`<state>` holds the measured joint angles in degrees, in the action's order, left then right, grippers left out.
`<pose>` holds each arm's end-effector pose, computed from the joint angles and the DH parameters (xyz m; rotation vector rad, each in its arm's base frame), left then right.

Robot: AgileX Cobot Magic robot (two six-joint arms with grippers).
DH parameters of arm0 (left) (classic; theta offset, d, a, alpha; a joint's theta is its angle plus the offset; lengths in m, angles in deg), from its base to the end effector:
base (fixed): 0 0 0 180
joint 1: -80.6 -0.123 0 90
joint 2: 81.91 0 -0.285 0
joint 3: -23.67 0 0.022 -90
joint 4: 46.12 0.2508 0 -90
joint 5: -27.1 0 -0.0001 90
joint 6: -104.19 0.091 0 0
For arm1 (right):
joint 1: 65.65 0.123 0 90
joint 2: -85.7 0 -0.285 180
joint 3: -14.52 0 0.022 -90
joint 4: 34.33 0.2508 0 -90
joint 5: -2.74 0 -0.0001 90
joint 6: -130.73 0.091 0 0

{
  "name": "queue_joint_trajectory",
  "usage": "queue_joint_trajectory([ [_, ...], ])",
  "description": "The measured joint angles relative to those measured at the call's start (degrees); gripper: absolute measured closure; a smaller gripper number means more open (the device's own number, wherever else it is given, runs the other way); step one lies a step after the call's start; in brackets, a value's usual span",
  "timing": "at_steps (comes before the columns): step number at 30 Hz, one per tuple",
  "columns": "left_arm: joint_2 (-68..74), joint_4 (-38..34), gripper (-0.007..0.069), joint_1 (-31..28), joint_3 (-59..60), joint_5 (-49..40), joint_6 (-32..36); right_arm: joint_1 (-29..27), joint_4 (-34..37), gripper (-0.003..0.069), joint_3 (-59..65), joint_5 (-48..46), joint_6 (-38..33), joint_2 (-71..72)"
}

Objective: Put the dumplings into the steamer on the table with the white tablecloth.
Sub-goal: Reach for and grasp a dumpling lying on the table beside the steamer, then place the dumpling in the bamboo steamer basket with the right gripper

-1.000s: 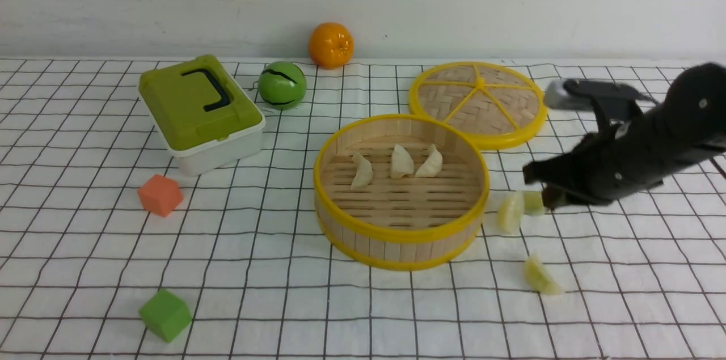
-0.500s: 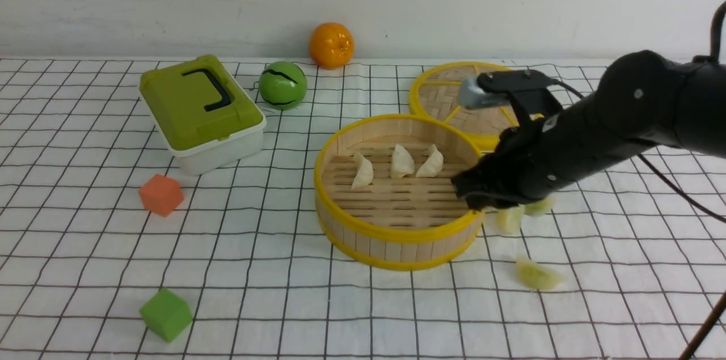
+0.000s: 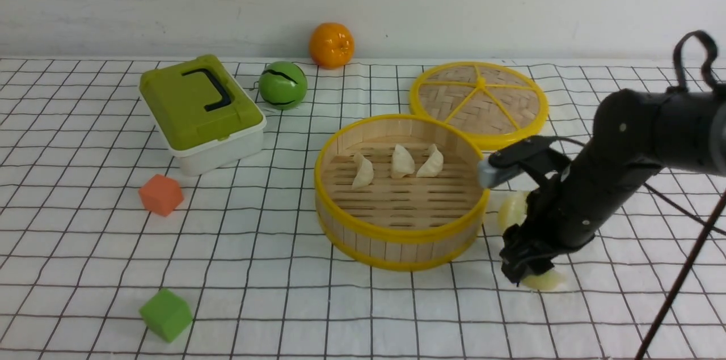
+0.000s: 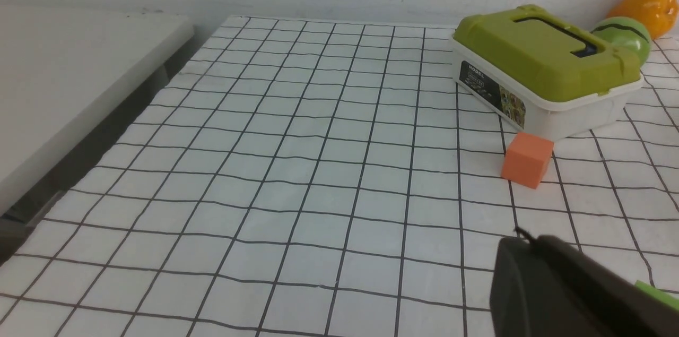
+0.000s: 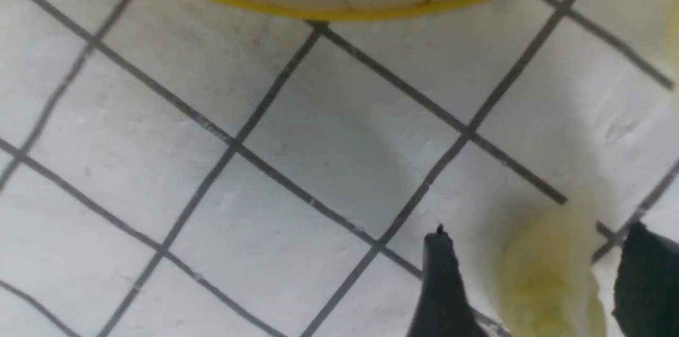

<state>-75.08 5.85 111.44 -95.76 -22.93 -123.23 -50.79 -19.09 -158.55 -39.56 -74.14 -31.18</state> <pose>0.0372 0.0418 0.2563 -0.1035 1.7589 0.0946 0.3558 0.1111 0.1694 -0.7356 2.7770 0.2606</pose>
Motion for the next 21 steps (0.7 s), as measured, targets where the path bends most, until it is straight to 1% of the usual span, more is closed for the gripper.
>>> queue_joint_trajectory([
  [1,0.0,0.0,0.0637,0.0,0.0,0.0,0.0,0.0,-0.54,0.0273,0.0,-0.08,0.45,-0.54],
  [3,0.0,0.0,0.0637,0.0,0.0,0.0,0.0,0.0,-1.73,0.0379,0.0,-0.42,2.83,-0.83],
  [4,0.0,0.0,0.0637,0.0,0.0,0.0,0.0,0.0,-1.84,0.0391,0.0,-0.56,3.07,-0.83],
  [5,0.0,0.0,0.0637,0.0,0.0,0.09,0.0,0.0,-2.17,0.0464,0.0,-1.09,4.85,-0.75],
  [10,0.0,0.0,0.0637,0.0,0.0,0.09,0.0,0.0,-1.65,0.0459,-0.25,-5.48,10.54,0.92],
  [12,0.0,0.0,0.0637,0.0,0.0,0.03,0.0,0.25,0.47,0.0459,-1.85,-8.4,11.71,3.43],
  [15,0.0,0.0,0.0637,0.0,0.0,0.16,0.0,1.25,3.95,0.0459,-5.49,-9.04,11.82,6.53],
  [17,0.0,0.0,0.0637,0.0,0.0,0.28,0.0,4.03,8.12,0.0459,-10.79,-5.03,11.85,8.1],
  [18,0.0,0.0,0.0637,0.0,0.0,0.28,0.0,4.52,8.66,0.0459,-11.12,-4.57,11.91,8.1],
  [19,0.0,0.0,0.0637,0.0,0.0,0.34,0.0,5.27,9.52,0.0459,-12.31,-2.38,11.99,7.93],
  [20,0.0,0.0,0.0637,0.0,0.0,0.34,0.0,7.24,12.09,0.0459,-13.88,2.59,12.26,6.86],
  [21,0.0,-0.05,0.0637,0.0,0.0,0.34,0.0,7.72,12.81,0.0459,-14.02,3.24,12.26,6.66],
])
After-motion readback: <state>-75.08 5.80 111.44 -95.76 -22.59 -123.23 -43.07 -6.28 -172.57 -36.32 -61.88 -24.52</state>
